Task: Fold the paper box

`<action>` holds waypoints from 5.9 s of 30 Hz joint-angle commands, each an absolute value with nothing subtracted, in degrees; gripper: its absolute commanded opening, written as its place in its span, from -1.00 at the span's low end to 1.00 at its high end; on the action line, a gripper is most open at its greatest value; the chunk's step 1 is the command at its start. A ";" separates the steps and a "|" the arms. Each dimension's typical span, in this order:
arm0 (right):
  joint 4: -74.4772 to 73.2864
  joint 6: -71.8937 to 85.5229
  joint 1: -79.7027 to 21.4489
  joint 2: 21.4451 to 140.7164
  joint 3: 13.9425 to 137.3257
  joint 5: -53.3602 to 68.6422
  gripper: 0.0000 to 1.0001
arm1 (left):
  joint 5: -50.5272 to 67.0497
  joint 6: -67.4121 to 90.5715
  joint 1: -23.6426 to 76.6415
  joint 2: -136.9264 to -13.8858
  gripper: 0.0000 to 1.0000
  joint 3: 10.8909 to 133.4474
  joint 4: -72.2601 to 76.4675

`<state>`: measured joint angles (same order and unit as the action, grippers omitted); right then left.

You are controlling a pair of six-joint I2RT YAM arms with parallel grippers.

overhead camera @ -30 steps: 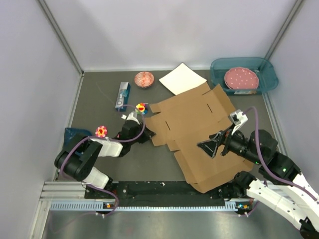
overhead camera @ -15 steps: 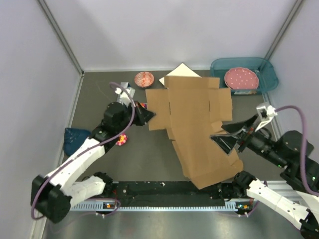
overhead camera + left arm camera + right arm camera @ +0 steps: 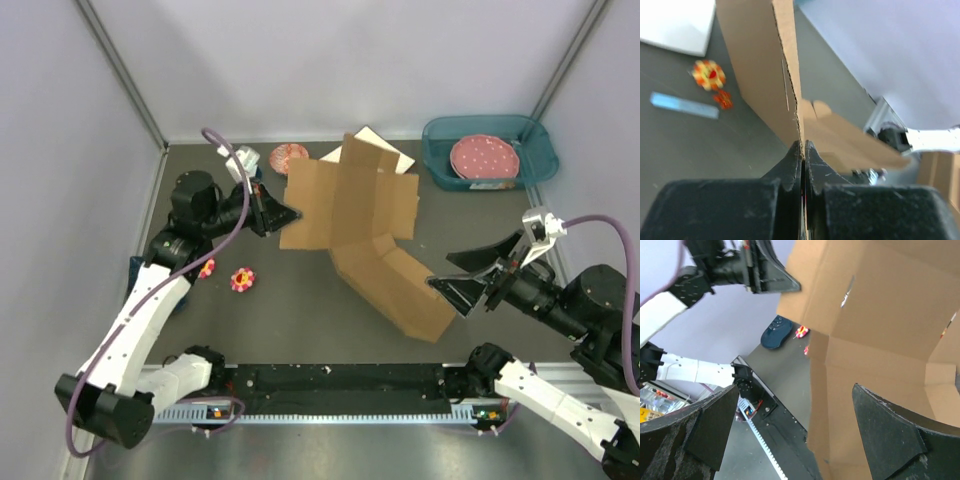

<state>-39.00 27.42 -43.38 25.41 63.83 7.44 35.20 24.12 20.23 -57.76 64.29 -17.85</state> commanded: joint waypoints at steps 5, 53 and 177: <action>-38.50 27.51 -43.24 24.26 64.95 8.88 0.93 | 62.49 38.67 16.61 -60.03 -1.00 56.78 4.81; -27.16 38.94 -43.16 30.05 37.17 -6.75 0.86 | 3.99 37.35 20.99 -69.01 -0.22 41.77 3.42; -19.69 -7.20 -28.83 98.86 88.32 20.31 0.86 | -13.71 5.36 37.35 -58.18 -1.00 16.26 36.65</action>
<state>-19.42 -4.32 -29.54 95.11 84.47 17.37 -13.39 5.85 36.95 -58.35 15.40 31.66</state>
